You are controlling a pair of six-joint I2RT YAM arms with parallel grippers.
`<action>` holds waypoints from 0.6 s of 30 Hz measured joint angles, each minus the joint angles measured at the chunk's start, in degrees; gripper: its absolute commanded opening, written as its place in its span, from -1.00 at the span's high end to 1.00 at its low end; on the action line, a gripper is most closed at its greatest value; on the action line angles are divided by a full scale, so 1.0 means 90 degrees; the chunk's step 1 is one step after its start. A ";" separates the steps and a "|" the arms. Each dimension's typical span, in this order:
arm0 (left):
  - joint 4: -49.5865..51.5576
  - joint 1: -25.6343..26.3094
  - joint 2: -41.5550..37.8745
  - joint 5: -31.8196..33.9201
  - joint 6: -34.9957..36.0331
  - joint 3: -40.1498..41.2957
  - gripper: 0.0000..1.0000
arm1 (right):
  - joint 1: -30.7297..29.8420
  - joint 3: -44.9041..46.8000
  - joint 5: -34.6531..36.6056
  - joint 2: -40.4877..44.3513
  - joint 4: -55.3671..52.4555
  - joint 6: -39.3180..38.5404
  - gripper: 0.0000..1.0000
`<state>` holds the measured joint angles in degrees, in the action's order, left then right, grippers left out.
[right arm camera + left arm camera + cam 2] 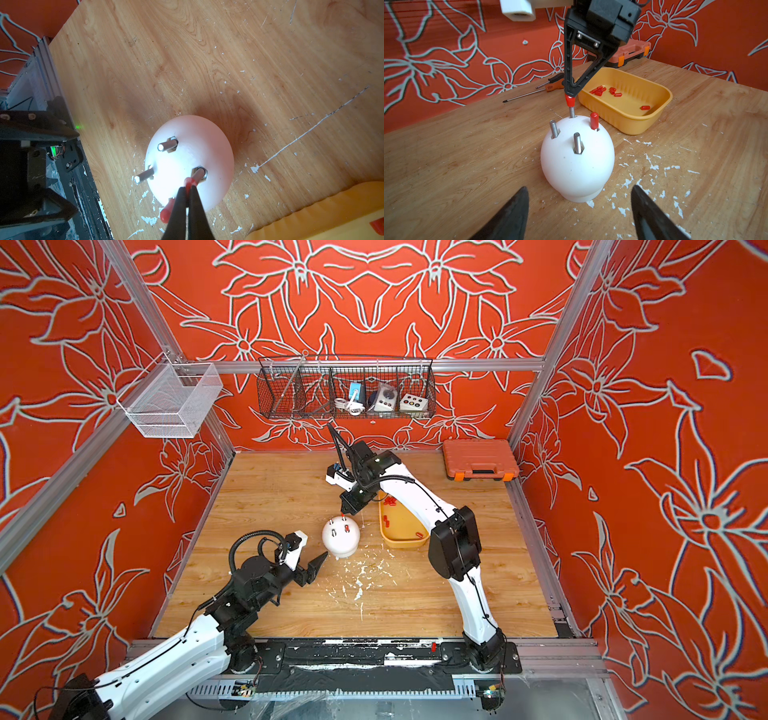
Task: Cover the protruding screws with screw protection sleeves
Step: Move the plastic shell to the center of the board.
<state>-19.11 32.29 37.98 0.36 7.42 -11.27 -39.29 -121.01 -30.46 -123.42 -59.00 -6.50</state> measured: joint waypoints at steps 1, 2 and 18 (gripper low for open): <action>0.0002 0.0000 0.0000 0.0000 0.0000 0.0000 -0.51 | 0.0000 0.0000 0.0005 -0.0005 0.0002 0.0000 1.00; 0.0005 0.0000 -0.0002 0.0002 0.0000 0.0000 -0.51 | 0.0000 0.0000 0.0015 -0.0007 0.0005 0.0000 1.00; 0.0019 0.0000 -0.0010 0.0002 0.0000 0.0000 -0.51 | -0.0017 0.0000 0.0056 -0.0117 0.0005 0.0010 1.00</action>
<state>-18.94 32.29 37.89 0.38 7.42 -11.27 -39.44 -121.01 -29.95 -124.46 -58.96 -6.42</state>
